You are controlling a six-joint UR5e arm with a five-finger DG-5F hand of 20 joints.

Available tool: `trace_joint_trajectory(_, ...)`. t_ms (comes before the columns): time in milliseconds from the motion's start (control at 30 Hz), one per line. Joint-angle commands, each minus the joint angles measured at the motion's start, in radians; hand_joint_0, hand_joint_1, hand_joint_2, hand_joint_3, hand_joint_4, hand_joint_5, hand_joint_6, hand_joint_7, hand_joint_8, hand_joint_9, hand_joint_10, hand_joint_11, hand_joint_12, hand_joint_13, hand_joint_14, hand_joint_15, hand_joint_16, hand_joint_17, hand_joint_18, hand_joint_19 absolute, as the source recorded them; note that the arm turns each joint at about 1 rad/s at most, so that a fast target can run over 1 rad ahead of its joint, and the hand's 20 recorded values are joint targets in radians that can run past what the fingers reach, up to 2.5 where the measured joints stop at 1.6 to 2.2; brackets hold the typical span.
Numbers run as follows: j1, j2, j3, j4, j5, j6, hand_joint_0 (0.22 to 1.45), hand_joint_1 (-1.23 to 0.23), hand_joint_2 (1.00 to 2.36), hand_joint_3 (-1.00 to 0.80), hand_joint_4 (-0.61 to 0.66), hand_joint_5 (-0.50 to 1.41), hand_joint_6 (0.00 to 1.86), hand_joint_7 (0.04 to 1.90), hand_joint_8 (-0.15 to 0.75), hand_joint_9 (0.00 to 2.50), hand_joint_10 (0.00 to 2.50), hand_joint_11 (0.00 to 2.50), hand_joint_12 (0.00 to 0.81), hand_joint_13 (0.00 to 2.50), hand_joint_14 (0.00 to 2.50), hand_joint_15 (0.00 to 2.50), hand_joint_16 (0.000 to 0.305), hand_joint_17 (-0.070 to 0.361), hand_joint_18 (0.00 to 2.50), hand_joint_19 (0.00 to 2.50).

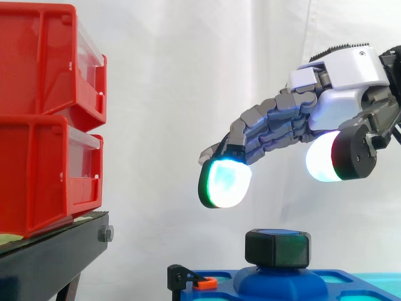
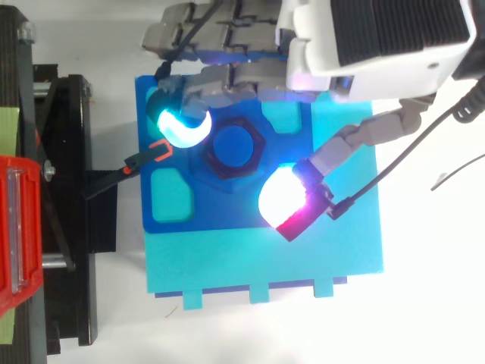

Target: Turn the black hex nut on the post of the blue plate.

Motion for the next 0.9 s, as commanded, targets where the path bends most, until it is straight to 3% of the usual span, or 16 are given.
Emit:
trace_joint_trajectory(0,0.016,-0.001,-0.001,-0.001,0.028,0.000,0.47,-0.54,1.00,-0.50,0.21,-0.20,0.50,0.78,0.240,0.20,0.00,0.00,0.362,0.09,0.00,0.03,0.052,0.116,0.00,0.15)
trace_joint_trajectory(67,0.032,-0.006,-0.001,-0.007,0.057,0.000,0.47,-0.54,1.00,-0.50,0.21,-0.20,0.50,0.78,0.240,0.20,0.00,0.00,0.362,0.10,0.00,0.03,0.052,0.116,0.00,0.14)
trace_joint_trajectory(300,0.052,-0.009,-0.006,-0.025,0.074,0.003,0.47,-0.54,1.00,-0.50,0.21,-0.20,0.50,0.78,0.240,0.20,0.00,0.00,0.362,0.10,0.00,0.02,0.051,0.116,0.00,0.15)
trace_joint_trajectory(633,0.059,-0.009,-0.008,-0.007,0.030,0.002,0.47,-0.54,1.00,-0.50,0.21,-0.20,0.50,0.78,0.240,0.20,0.00,0.00,0.362,0.10,0.00,0.03,0.051,0.116,0.00,0.15)
trace_joint_trajectory(867,0.058,-0.009,-0.008,-0.007,0.027,-0.018,0.47,-0.53,1.00,-0.50,0.21,-0.20,0.50,0.78,0.240,0.20,0.00,0.00,0.360,0.10,0.00,0.03,0.051,0.116,0.00,0.15)
